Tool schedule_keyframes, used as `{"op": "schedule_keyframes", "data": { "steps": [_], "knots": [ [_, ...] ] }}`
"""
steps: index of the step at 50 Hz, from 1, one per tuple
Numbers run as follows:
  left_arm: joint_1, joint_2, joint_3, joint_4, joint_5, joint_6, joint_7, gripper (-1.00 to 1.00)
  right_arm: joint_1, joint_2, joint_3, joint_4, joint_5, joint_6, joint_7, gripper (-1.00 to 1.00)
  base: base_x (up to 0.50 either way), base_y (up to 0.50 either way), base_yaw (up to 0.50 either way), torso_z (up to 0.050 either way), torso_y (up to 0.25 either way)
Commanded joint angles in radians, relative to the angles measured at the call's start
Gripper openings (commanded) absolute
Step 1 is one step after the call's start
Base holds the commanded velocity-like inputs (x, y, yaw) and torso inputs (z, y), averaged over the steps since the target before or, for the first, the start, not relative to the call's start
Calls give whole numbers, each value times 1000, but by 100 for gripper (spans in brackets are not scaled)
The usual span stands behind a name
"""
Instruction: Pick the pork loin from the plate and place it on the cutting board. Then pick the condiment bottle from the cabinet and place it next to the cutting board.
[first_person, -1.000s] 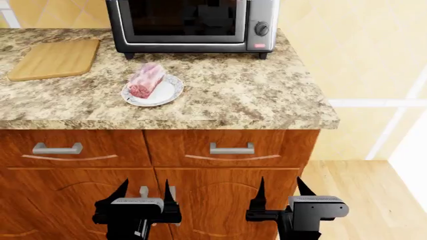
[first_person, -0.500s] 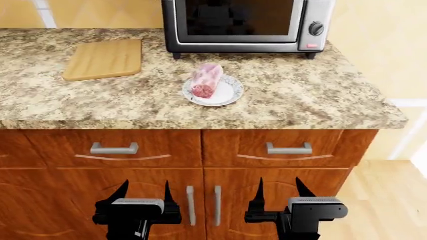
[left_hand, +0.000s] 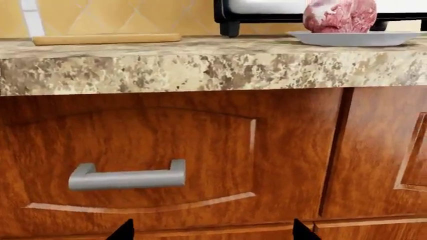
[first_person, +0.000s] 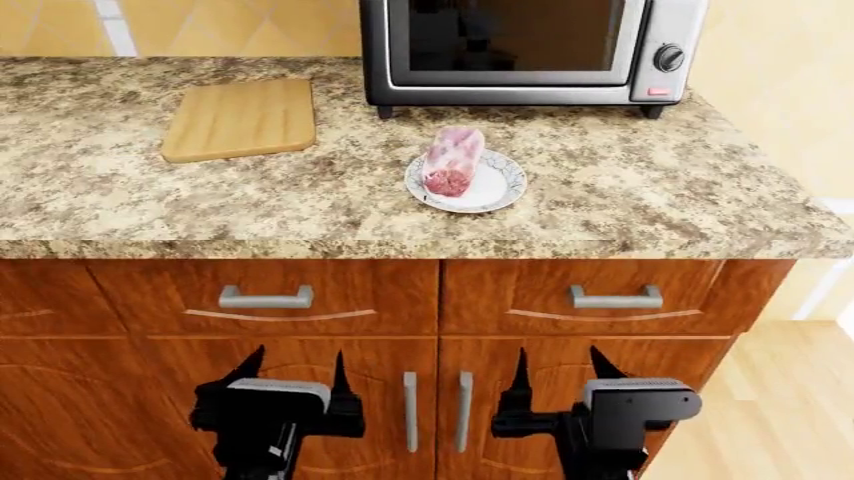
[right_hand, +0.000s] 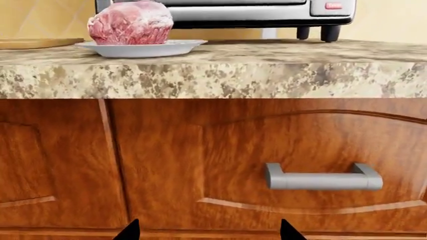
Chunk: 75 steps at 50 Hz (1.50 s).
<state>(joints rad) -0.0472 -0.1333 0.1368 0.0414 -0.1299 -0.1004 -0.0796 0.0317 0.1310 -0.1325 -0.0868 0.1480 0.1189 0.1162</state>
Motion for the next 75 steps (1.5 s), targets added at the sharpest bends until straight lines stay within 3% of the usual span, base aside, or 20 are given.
{"op": "schedule_keyframes", "data": {
  "steps": [1,9,16,22,27,36,75],
  "knots": [
    [-152,-133,46,190,-75,-308,128,100,89,125,33,-333,201,464,-46,100,0,0,0,0,0],
    [-337,-262,4,338,-189,-622,218,100,368,221,98,-501,393,897,-41,100,0,0,0,0,0],
    [-598,-317,-7,283,-245,-792,283,100,709,229,171,-487,546,1204,-35,100,0,0,0,0,0],
    [-829,-373,55,174,-249,-881,370,100,1005,239,178,-383,625,1402,-50,100,0,0,0,0,0],
    [-952,-380,99,65,-228,-882,410,100,1135,264,111,-251,613,1391,-81,100,0,0,0,0,0],
    [-1044,-380,138,-21,-210,-894,435,100,1226,265,74,-134,624,1396,-99,100,0,0,0,0,0],
    [-1075,-424,153,35,-230,-941,463,100,1258,277,54,-118,702,1395,-57,100,259,0,0,0,0]
  ]
}}
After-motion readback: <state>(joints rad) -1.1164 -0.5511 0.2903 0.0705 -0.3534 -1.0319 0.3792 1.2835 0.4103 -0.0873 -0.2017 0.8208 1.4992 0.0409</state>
